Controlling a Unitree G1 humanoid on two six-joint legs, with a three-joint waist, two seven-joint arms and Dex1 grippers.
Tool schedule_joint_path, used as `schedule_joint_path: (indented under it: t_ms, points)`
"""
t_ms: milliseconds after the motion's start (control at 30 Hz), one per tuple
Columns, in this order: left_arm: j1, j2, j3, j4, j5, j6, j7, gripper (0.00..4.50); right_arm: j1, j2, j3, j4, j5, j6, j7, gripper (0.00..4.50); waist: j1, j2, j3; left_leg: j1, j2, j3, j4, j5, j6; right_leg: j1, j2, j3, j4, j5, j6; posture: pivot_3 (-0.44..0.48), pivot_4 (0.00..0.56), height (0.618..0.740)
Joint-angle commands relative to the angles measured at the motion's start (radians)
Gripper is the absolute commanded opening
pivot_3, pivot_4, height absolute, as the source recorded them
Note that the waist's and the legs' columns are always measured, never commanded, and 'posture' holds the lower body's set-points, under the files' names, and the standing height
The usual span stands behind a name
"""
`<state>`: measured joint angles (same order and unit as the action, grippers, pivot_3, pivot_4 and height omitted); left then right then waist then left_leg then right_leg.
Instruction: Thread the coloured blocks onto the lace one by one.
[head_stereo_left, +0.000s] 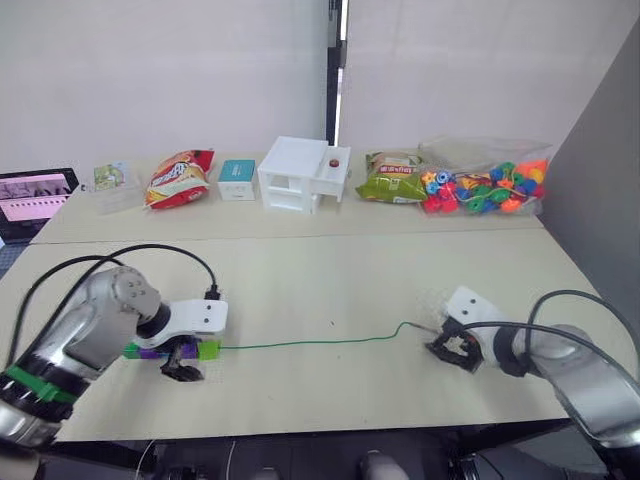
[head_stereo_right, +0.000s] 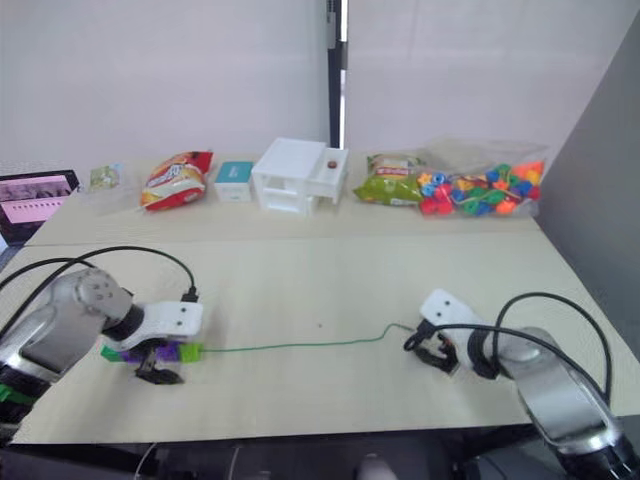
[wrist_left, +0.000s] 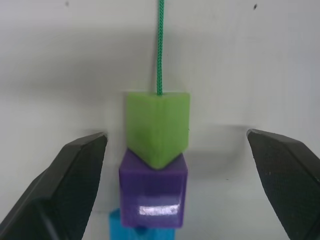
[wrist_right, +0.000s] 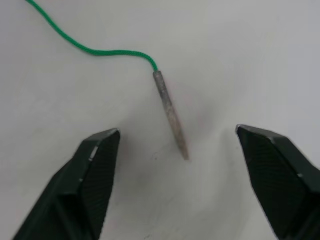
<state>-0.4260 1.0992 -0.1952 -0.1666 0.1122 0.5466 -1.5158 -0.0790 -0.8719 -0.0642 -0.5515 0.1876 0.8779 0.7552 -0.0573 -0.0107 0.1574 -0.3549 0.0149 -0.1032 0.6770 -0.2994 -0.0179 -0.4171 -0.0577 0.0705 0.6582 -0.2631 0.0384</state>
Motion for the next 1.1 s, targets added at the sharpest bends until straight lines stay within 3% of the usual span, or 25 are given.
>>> schedule_joint_path:
  t_ms: [33,100,167,267,300,367,433,533,700,1100]
  points:
    - [0.016,0.012,0.244,-0.084,-0.165,0.123,0.021,4.50,0.054,0.023,-0.186,-0.102,0.092,0.024,0.017,4.46,0.009,-0.003,0.002,-0.004,-0.001,0.000,0.003,0.000,0.000,-0.005,-0.002,0.000,0.007,0.000,0.000,0.000,0.150,0.740]
    - [0.057,-0.026,0.378,-0.091,-0.241,0.202,0.072,4.50,0.081,0.061,-0.266,-0.112,0.141,0.027,0.014,4.46,0.015,-0.003,0.002,-0.005,-0.001,0.000,0.002,-0.001,0.001,-0.005,-0.002,-0.001,0.004,0.000,0.000,0.000,0.150,0.740]
    - [0.182,-0.043,0.510,-0.104,-0.282,0.182,0.080,4.50,0.116,0.097,-0.327,-0.103,0.165,-0.001,0.009,4.46,0.013,-0.003,0.002,-0.003,-0.001,0.001,0.002,-0.001,0.001,-0.004,-0.002,0.000,0.003,0.000,0.000,0.000,0.150,0.740]
    - [0.340,-0.158,0.718,-0.162,-0.352,0.241,0.178,4.50,0.183,0.158,-0.405,-0.079,0.199,-0.052,0.004,4.46,0.012,-0.003,0.003,0.000,-0.001,0.002,-0.001,-0.001,0.001,-0.003,-0.002,0.001,0.004,0.000,0.000,0.000,0.150,0.740]
    - [0.385,-0.201,0.775,-0.161,-0.361,0.228,0.216,4.50,0.206,0.177,-0.426,-0.069,0.209,-0.070,0.005,4.46,0.014,-0.004,0.003,0.000,0.000,0.002,-0.001,-0.001,0.001,-0.003,-0.002,0.000,0.003,0.000,0.000,0.000,0.150,0.740]
    - [0.479,-0.301,0.886,-0.137,-0.352,0.001,0.275,4.50,0.252,0.222,-0.468,-0.035,0.224,-0.125,0.006,4.46,0.016,-0.007,0.005,0.000,0.000,0.002,0.000,0.000,0.001,-0.002,-0.002,0.000,0.003,0.000,0.000,0.000,0.150,0.740]
    - [0.545,-0.351,0.965,-0.096,-0.416,0.006,0.284,4.50,0.299,0.254,-0.500,-0.002,0.243,-0.168,0.017,4.46,0.019,-0.008,0.005,0.000,0.000,0.002,-0.001,0.000,0.000,-0.001,-0.002,0.000,-0.001,0.000,0.000,0.000,0.150,0.740]
    - [0.591,-0.368,1.005,-0.051,-0.507,0.046,0.286,4.50,0.339,0.268,-0.510,0.027,0.252,-0.229,0.023,4.46,0.021,-0.009,0.005,0.001,0.000,0.002,-0.001,0.000,-0.001,0.001,-0.003,0.000,-0.002,0.000,0.000,0.000,0.150,0.740]
    - [0.751,-0.443,1.014,0.037,-0.500,-0.120,0.312,4.50,0.407,0.305,-0.531,0.166,0.247,-0.351,0.045,4.46,0.015,-0.008,0.006,0.015,0.000,0.003,-0.005,0.000,-0.001,0.016,-0.003,0.000,-0.008,-0.001,0.000,0.000,0.150,0.740]
    - [0.844,-0.425,0.946,0.133,-0.517,-0.240,0.341,4.50,0.416,0.253,-0.481,0.289,0.231,-0.472,0.081,4.46,0.016,-0.011,0.006,0.018,0.001,0.005,-0.010,0.000,-0.001,0.019,-0.003,0.001,-0.012,-0.001,-0.001,0.000,0.150,0.740]
